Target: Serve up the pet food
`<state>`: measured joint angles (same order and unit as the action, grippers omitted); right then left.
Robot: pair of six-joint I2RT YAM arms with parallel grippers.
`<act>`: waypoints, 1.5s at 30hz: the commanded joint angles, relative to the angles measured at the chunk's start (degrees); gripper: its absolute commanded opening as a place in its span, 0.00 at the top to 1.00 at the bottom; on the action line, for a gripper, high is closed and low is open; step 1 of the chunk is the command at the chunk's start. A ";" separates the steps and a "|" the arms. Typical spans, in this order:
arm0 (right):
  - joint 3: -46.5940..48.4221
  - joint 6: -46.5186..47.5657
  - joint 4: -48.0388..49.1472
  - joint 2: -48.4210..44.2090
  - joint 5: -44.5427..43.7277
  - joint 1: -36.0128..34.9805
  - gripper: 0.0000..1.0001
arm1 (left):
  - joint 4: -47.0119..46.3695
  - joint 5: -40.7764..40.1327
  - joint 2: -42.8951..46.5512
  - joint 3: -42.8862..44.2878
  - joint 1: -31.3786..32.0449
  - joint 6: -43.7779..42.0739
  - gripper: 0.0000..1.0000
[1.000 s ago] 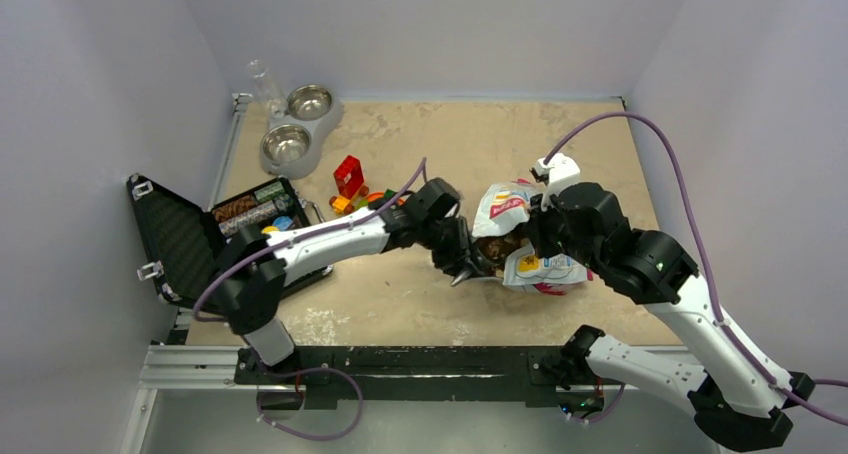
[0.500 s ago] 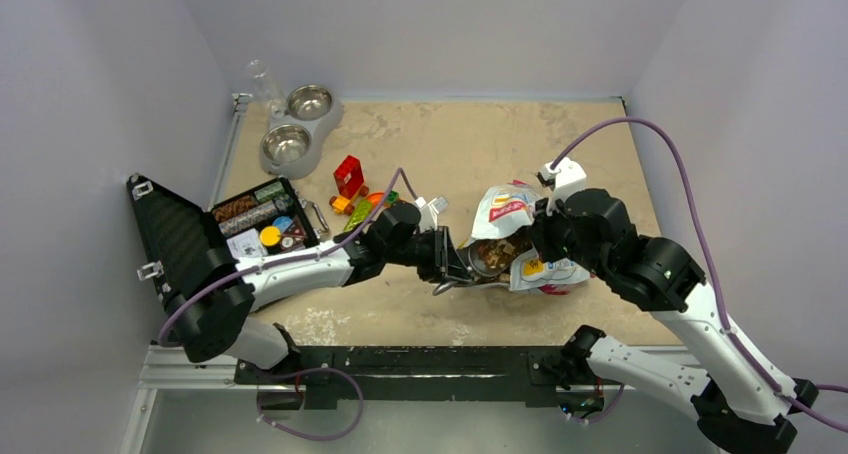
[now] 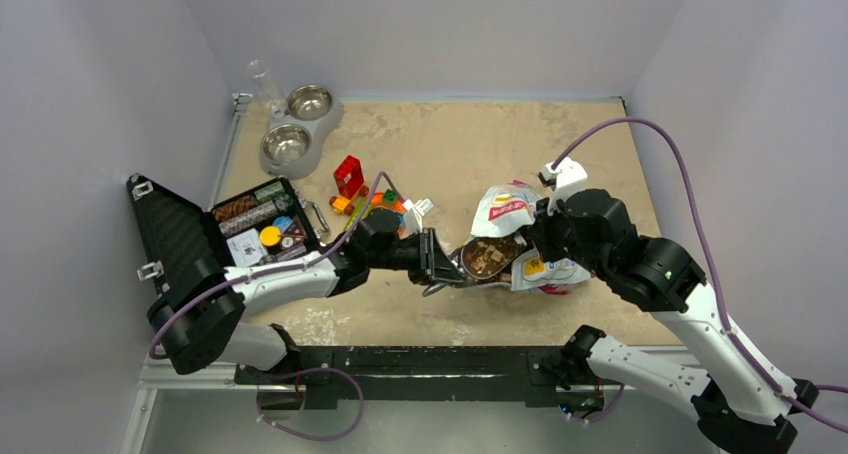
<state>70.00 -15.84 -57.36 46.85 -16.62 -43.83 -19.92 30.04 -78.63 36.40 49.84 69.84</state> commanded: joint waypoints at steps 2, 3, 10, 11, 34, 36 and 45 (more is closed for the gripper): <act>4.38 1.00 3.02 0.12 -2.42 0.15 1.00 | -14.07 9.03 -3.48 3.47 -3.26 3.87 1.00; 5.09 1.30 2.75 0.56 -2.86 0.17 1.00 | -16.24 8.76 -1.22 -0.74 -3.13 4.93 1.00; 6.13 2.34 3.56 1.59 -1.83 0.16 1.00 | -22.11 7.77 -2.57 -2.49 -3.46 8.30 1.00; 5.94 2.51 3.76 1.47 -2.22 0.25 1.00 | -21.77 7.10 -0.09 -4.10 -3.44 8.36 1.00; 4.18 -0.06 1.23 0.16 -9.67 0.90 1.00 | 32.22 8.34 37.27 -1.38 -6.42 4.17 1.00; 3.57 -0.27 1.22 -0.57 -9.47 1.01 1.00 | 33.57 7.48 39.28 0.52 -6.99 5.77 1.00; 1.09 -1.02 -0.08 -2.88 -6.42 0.94 1.00 | 36.36 1.21 35.62 14.24 -11.03 10.19 1.00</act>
<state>70.74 -16.47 -58.74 46.13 -21.37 -43.44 17.74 34.24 -40.58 43.33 41.65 77.41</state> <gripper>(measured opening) 0.007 0.248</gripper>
